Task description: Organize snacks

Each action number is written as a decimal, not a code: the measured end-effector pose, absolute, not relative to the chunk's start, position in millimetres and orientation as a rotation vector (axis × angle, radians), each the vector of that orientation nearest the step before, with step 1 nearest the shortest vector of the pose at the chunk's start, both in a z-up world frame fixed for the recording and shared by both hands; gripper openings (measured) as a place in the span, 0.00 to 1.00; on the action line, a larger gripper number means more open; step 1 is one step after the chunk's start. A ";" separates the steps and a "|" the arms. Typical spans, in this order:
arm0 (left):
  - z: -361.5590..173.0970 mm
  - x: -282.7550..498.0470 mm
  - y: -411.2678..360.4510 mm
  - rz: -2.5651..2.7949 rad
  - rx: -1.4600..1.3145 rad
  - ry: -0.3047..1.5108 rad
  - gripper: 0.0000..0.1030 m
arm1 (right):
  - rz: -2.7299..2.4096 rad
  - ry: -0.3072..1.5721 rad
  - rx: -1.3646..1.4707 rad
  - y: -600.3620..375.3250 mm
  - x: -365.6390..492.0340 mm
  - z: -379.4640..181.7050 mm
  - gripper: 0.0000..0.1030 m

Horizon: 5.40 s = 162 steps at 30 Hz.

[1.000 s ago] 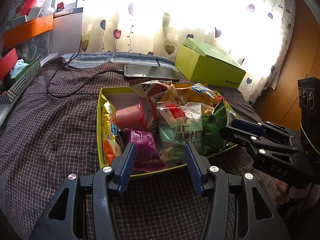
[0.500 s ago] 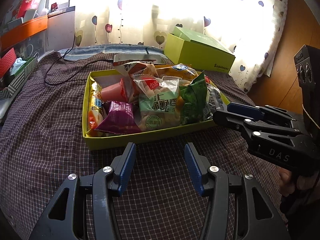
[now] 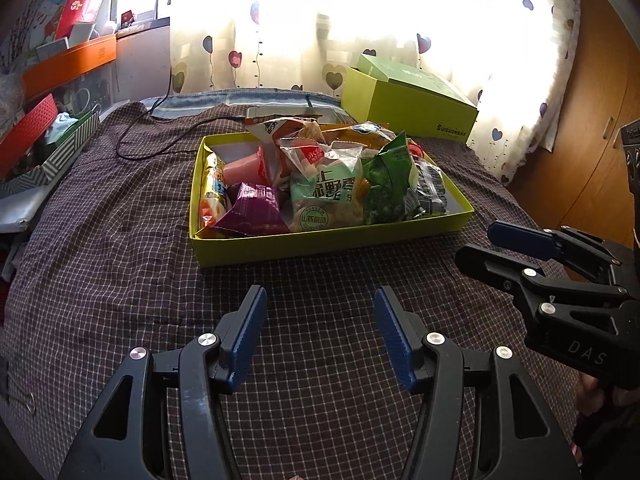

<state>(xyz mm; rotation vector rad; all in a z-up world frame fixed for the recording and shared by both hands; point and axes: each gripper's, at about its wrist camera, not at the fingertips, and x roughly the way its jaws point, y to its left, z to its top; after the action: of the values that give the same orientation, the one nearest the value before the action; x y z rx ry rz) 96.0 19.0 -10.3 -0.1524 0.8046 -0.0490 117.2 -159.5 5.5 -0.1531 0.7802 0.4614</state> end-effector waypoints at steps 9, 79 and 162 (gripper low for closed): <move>1.7 74.9 8.3 -0.047 -0.107 0.777 0.55 | 0.465 0.764 -0.156 -157.0 91.2 8.8 0.49; -13.0 105.9 -4.0 0.010 -0.056 0.819 0.55 | 0.444 0.807 -0.127 -167.4 130.7 -21.2 0.45; -13.8 103.1 -4.5 0.034 -0.037 0.837 0.55 | 0.432 0.809 -0.124 -166.2 130.9 -21.4 0.45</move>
<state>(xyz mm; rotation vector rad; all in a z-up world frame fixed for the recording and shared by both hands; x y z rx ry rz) 103.1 -4.5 -13.8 -0.0366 0.8368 0.0336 130.9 -166.2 -21.4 -0.1240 0.8088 0.4320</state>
